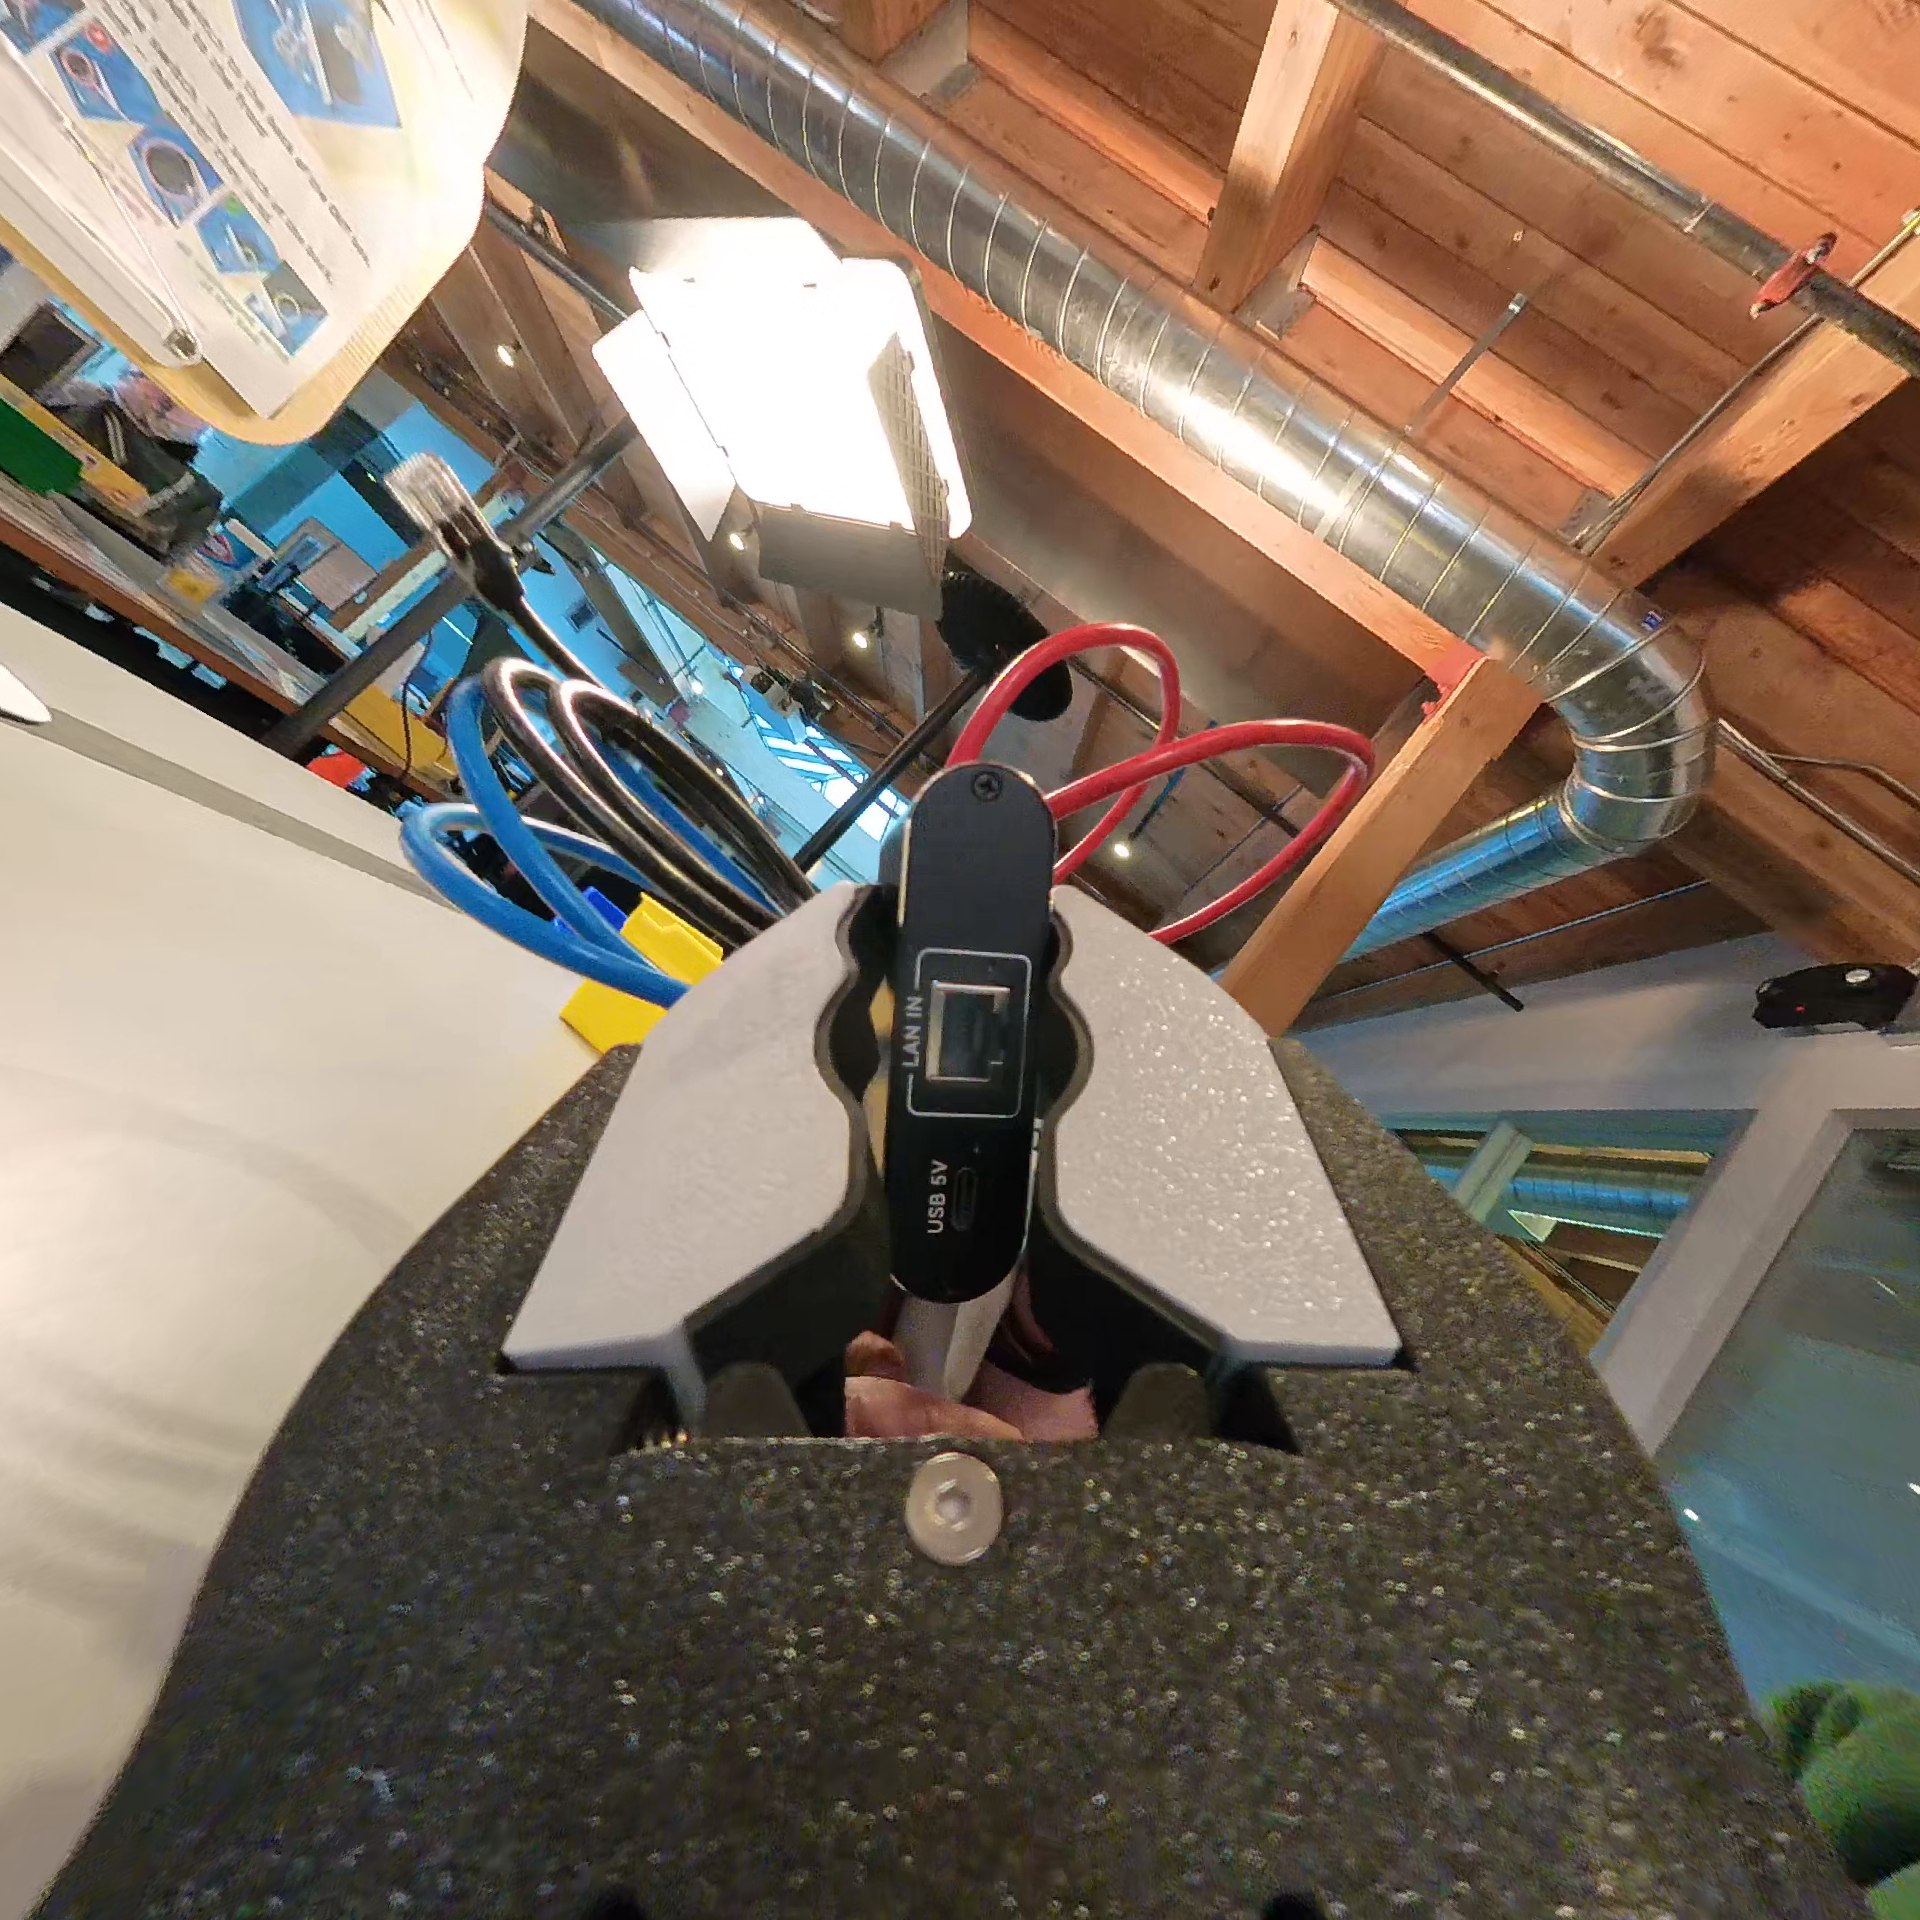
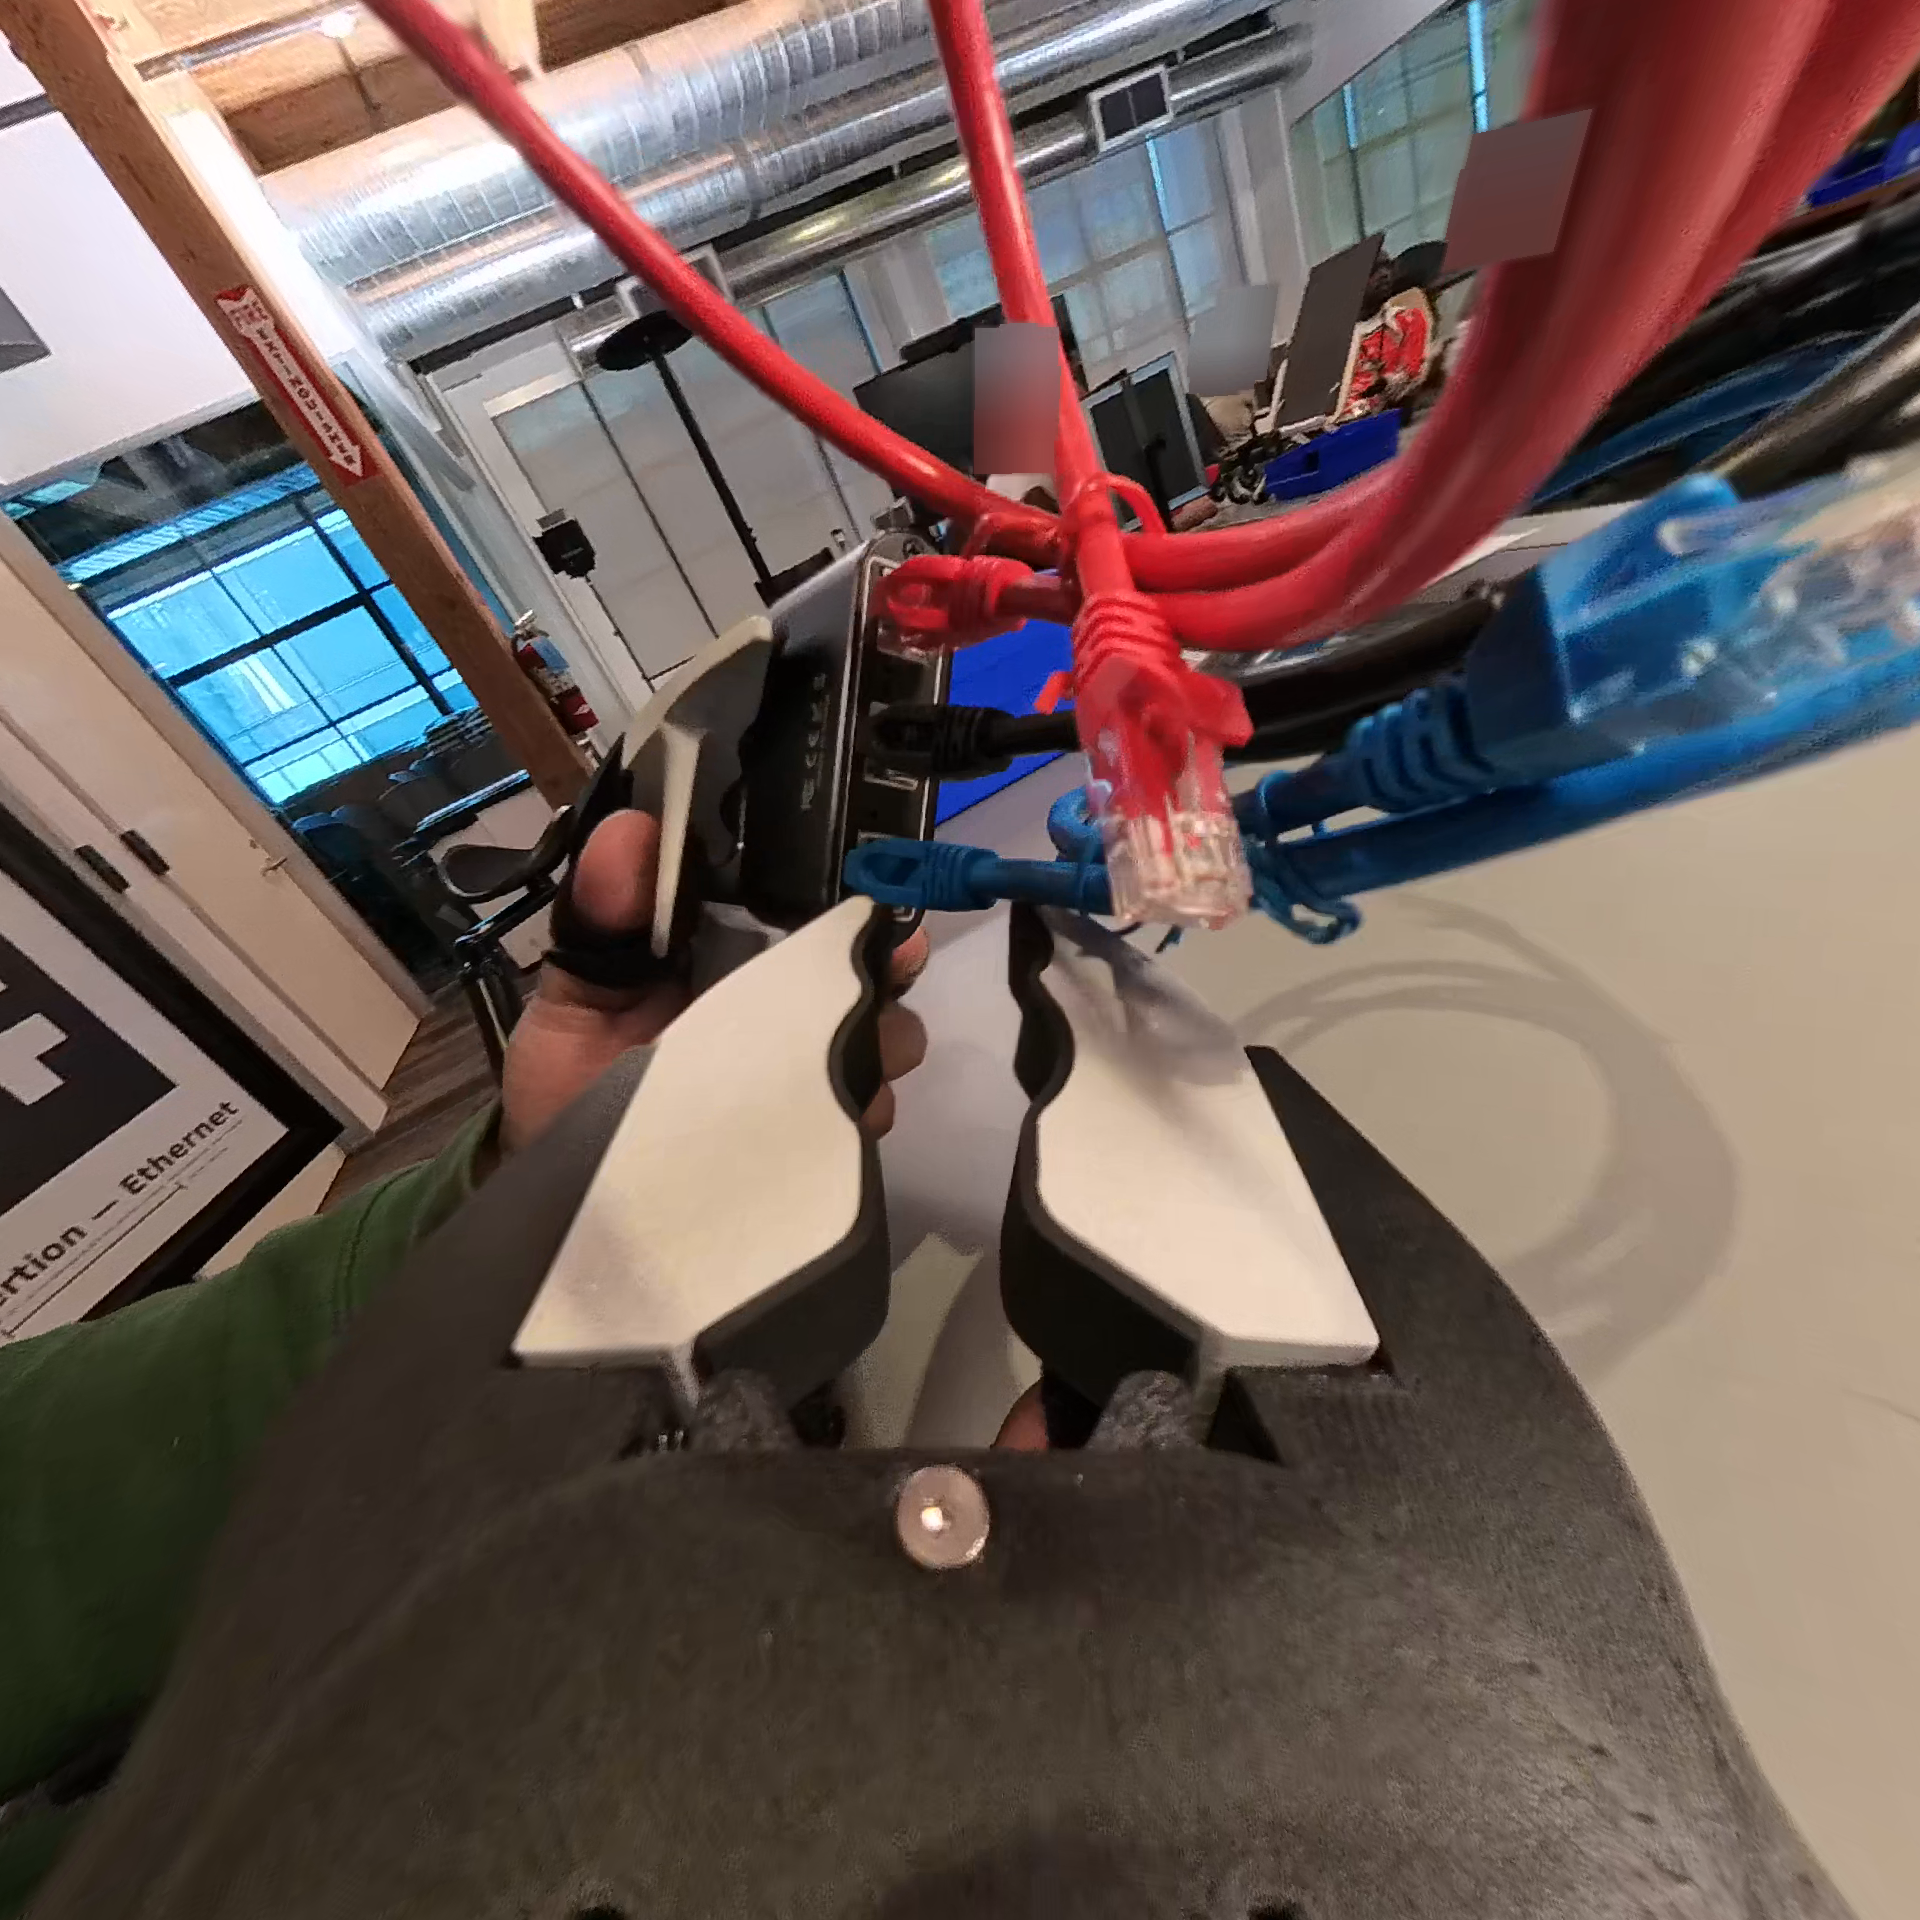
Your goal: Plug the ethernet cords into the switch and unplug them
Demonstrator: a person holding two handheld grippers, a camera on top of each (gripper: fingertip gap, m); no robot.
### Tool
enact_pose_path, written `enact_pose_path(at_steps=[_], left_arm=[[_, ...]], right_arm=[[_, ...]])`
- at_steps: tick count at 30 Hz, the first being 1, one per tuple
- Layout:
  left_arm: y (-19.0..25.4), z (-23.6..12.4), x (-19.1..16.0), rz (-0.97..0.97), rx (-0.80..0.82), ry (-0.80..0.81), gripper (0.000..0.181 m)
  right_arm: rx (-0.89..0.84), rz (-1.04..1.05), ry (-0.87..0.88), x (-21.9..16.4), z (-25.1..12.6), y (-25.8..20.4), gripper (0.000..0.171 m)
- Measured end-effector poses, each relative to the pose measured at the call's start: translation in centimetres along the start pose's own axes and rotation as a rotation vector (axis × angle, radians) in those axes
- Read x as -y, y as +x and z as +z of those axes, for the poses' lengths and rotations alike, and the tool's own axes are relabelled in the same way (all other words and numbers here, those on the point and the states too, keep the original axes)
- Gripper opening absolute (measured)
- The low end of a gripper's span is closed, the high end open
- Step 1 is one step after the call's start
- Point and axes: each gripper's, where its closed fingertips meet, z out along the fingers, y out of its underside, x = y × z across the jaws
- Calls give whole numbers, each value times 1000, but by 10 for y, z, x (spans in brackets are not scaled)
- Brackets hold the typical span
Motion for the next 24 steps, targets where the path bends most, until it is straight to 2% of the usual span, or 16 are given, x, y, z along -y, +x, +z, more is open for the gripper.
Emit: enact_pose_path(at_steps=[13,20,24], left_arm=[[-4,5,-20,-21,22,-114,28],[-2,7,-30,25,20,-179,26],[-2,10,-47,14,22,-261,27]], right_arm=[[-45,-65,193,33,-20,2,24],[-38,-8,245,41,-24,6,25],[-24,39,289,47,-31,8,11]])
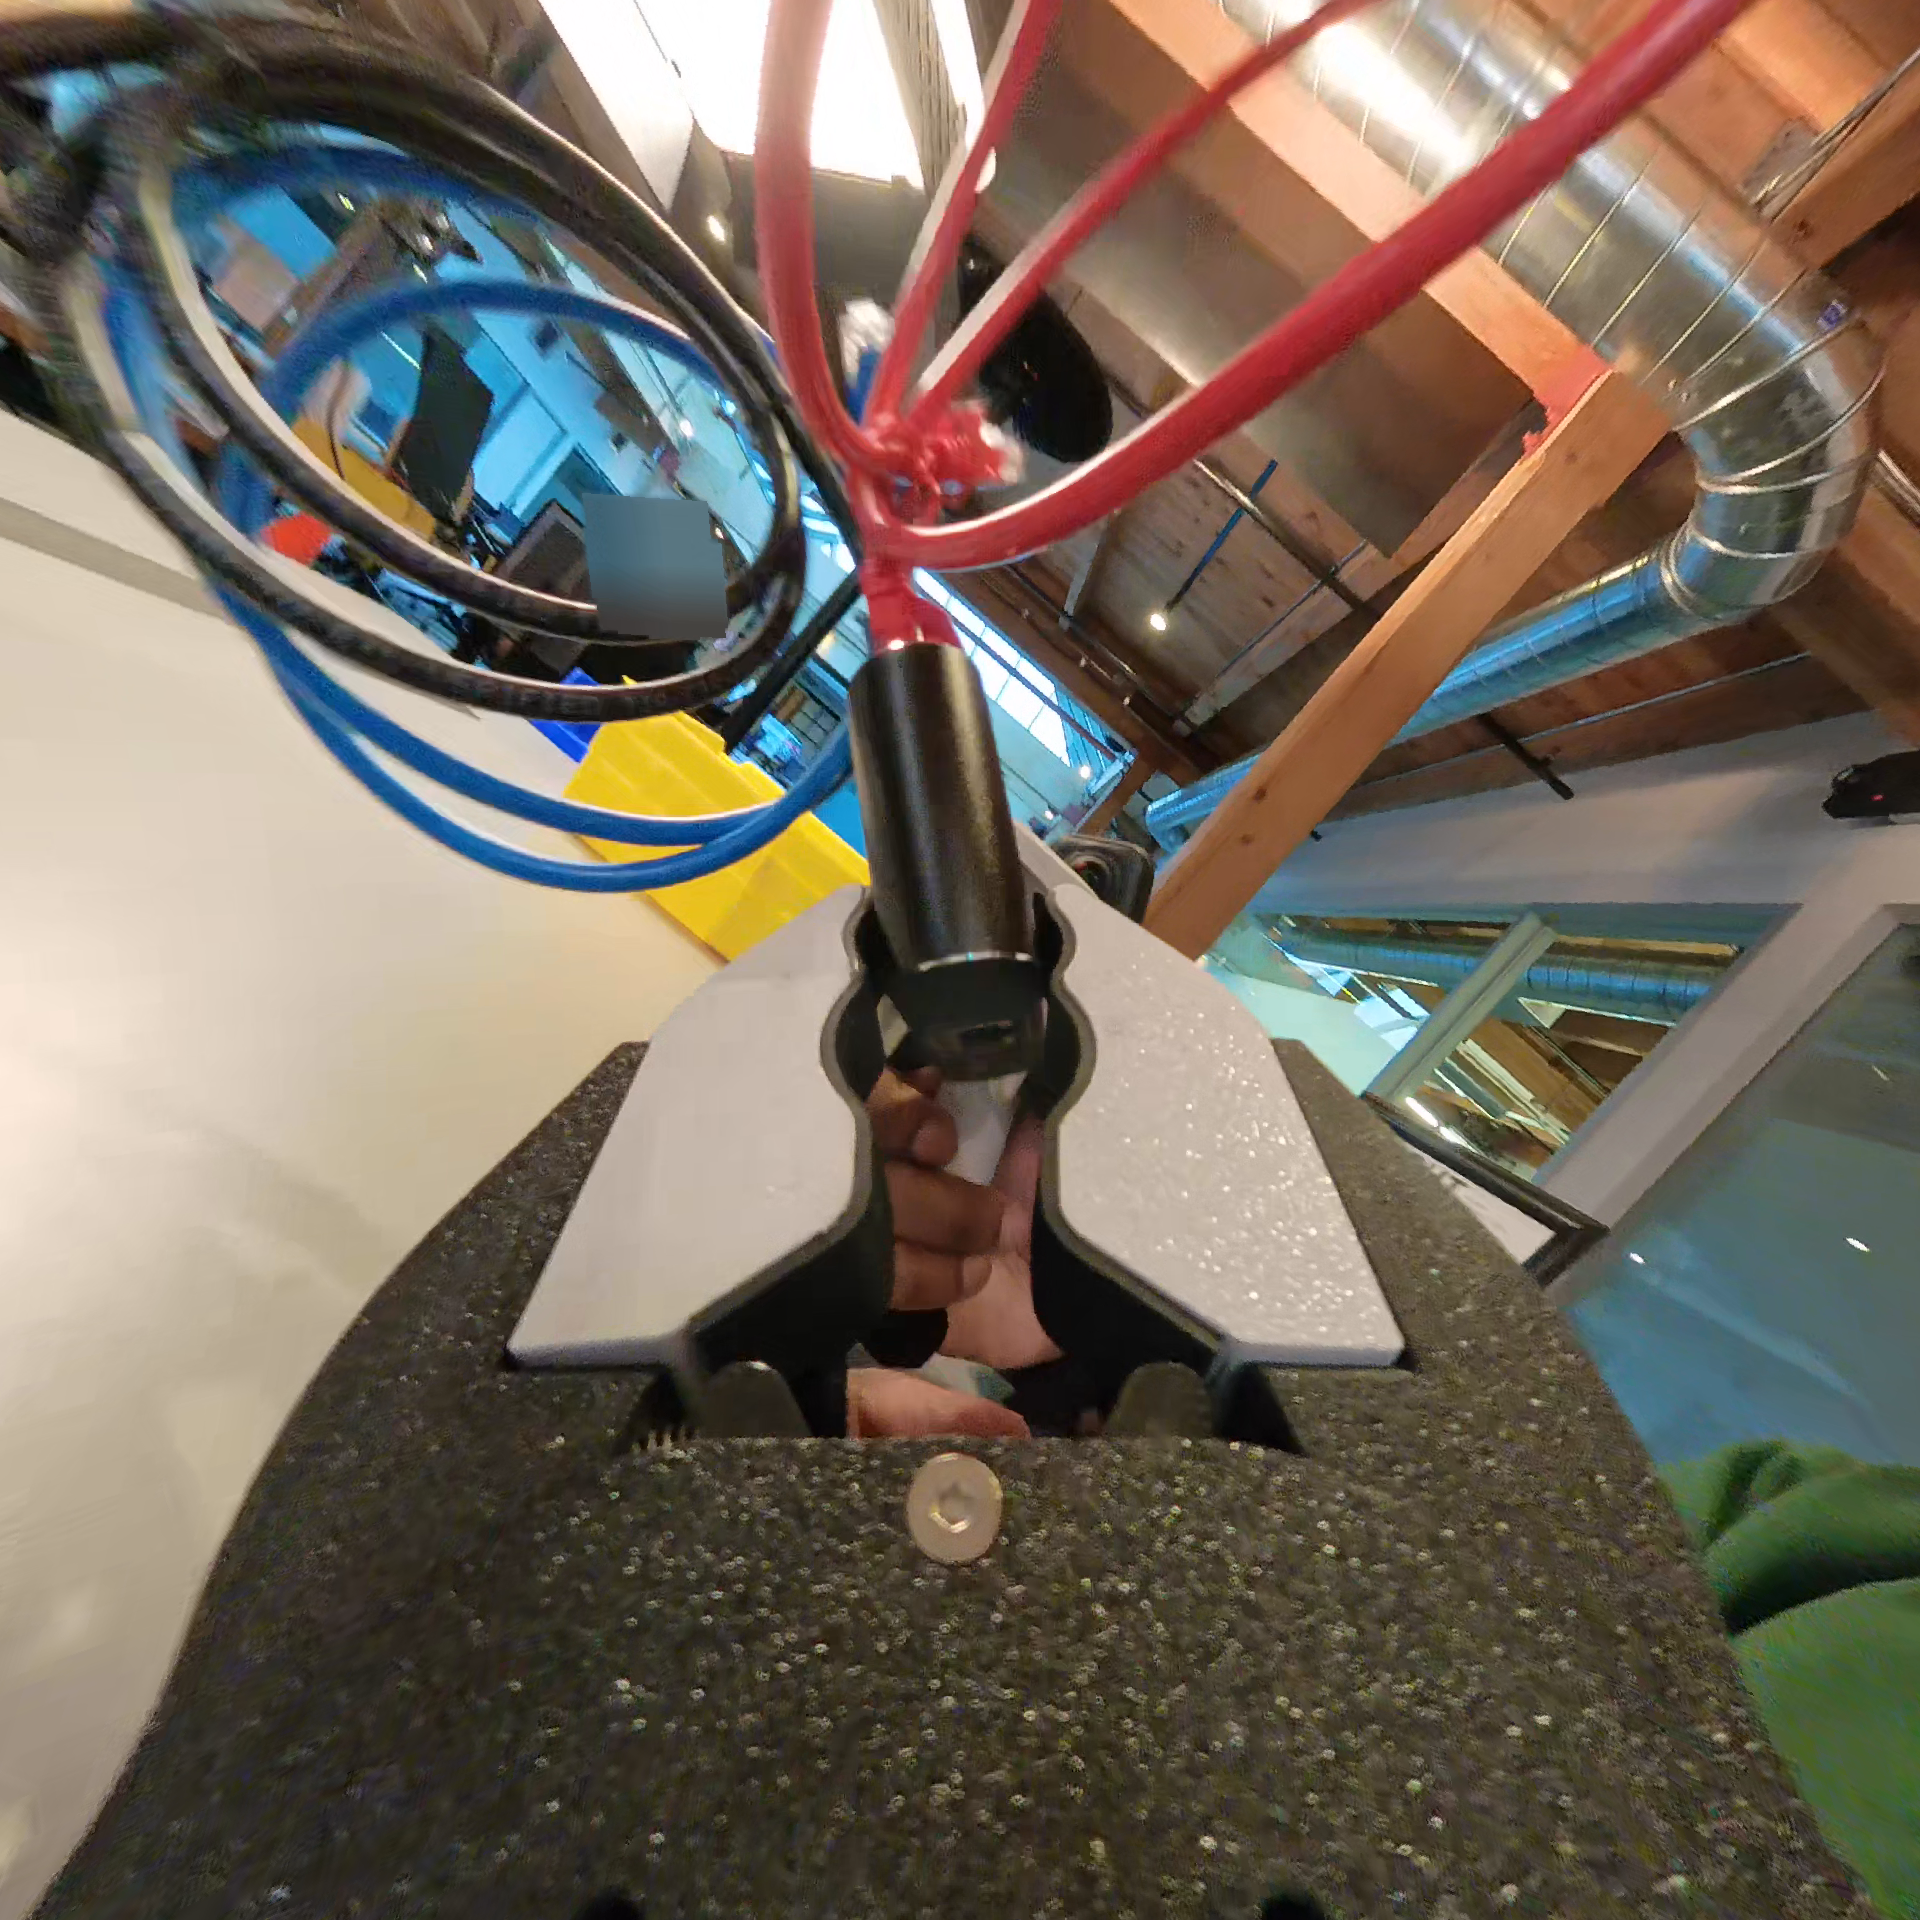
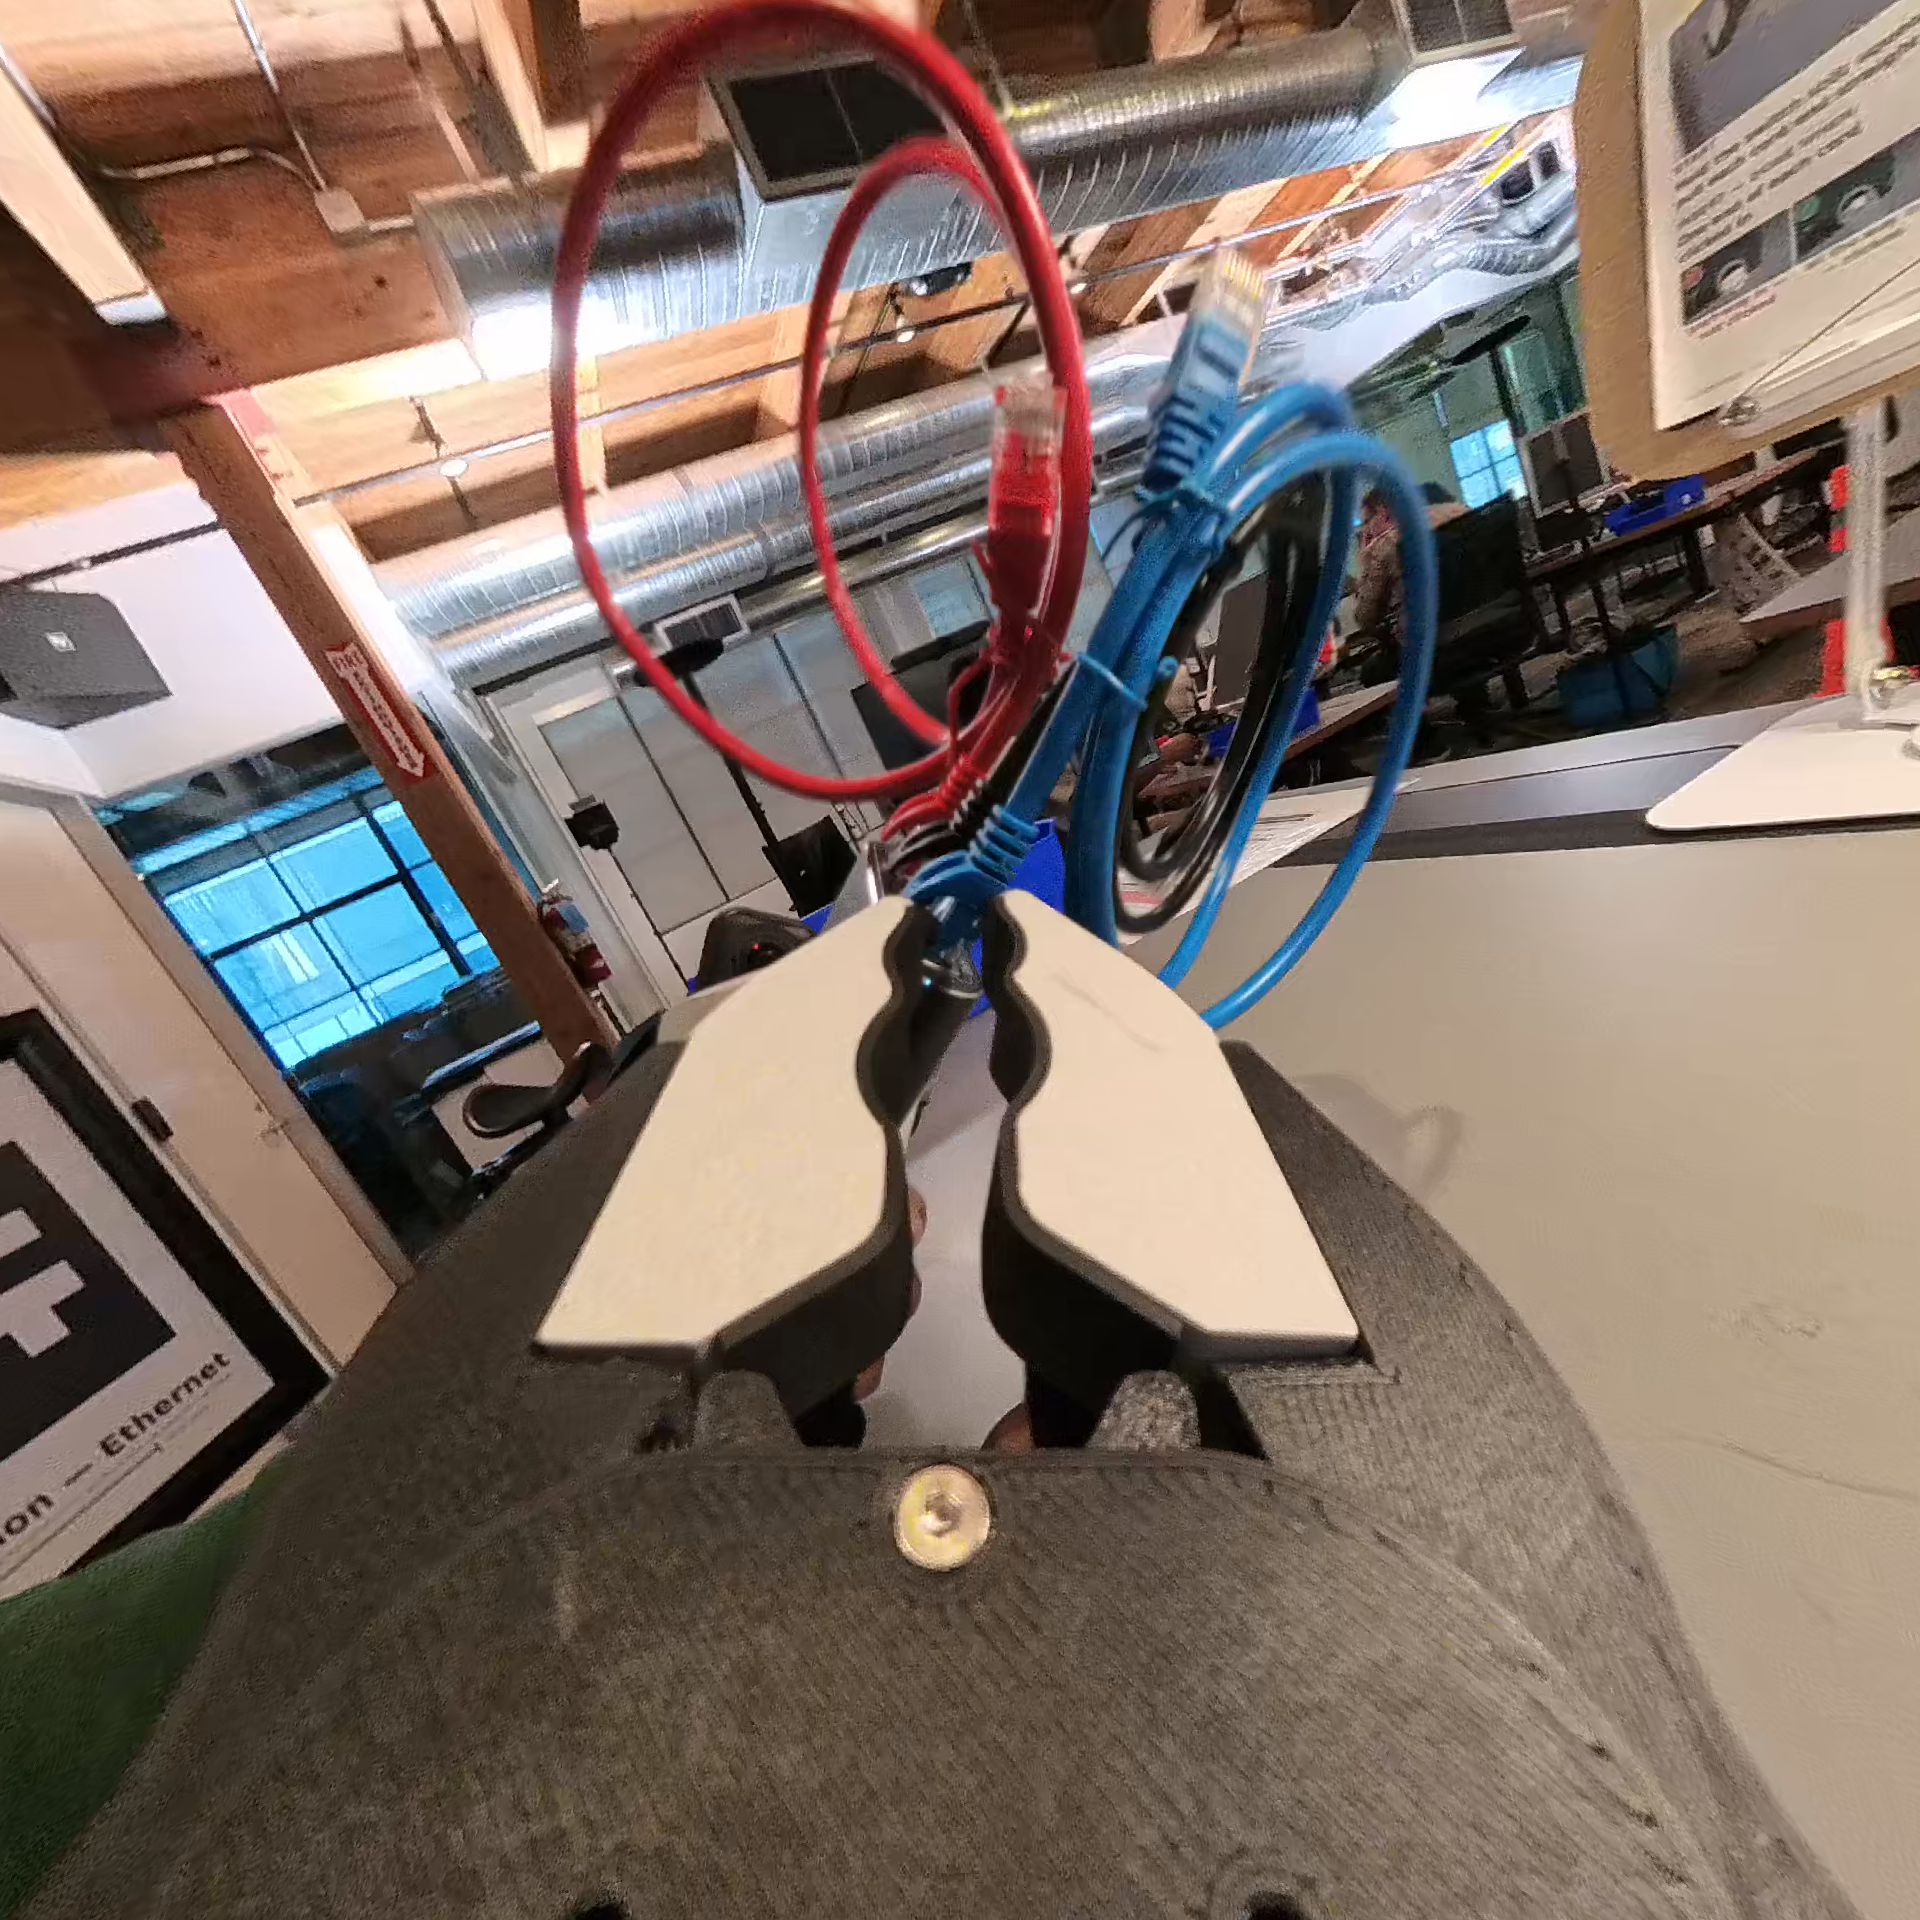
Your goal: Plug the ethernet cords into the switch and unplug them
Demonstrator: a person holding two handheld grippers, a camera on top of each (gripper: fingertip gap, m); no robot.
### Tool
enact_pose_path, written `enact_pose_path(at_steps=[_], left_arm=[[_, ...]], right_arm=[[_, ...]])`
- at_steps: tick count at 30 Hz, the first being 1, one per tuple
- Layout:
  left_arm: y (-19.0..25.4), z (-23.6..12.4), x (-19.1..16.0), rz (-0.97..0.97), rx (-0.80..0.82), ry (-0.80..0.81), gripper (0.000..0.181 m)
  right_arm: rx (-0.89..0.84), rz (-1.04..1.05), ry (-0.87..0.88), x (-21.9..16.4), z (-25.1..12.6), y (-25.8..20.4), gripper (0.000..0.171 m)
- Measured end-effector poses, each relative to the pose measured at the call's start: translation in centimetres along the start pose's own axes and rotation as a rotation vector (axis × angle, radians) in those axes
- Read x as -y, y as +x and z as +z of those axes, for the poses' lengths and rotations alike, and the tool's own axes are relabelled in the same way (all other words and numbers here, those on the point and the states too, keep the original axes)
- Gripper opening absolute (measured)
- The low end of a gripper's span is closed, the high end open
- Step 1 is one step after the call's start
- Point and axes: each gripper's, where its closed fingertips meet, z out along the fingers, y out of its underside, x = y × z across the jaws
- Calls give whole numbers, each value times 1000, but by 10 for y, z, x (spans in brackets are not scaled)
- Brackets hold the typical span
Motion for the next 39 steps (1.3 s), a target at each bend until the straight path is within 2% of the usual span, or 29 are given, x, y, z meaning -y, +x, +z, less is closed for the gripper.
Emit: enact_pose_path(at_steps=[5,10,11,13,16,20,23,28,33,35,39], left_arm=[[-1,4,-7,18,14,-35,35],[-5,3,-5,47,44,-27,36],[-7,3,-5,59,61,-30,35],[-11,1,-2,81,95,-16,35],[-12,-2,1,115,113,-11,35],[-8,-4,6,100,75,23,34],[-2,-6,11,72,28,61,34],[1,-2,4,62,2,24,33],[-2,-3,5,105,38,19,33],[-1,-3,5,127,48,13,33],[-1,-2,3,153,55,-2,33]], right_arm=[[-31,109,-31,-5,-1,14,6],[-40,103,-48,-8,0,16,1],[-18,104,-57,-9,1,12,3],[12,90,-89,-14,5,4,27],[-7,49,-117,-19,6,5,28],[36,110,-112,-18,5,2,23],[12,103,-150,-25,7,5,33],[65,173,-117,-19,6,1,34],[118,190,-184,-29,8,-10,42],[96,158,-200,-33,9,-8,35],[104,165,-203,-33,8,-8,34]])
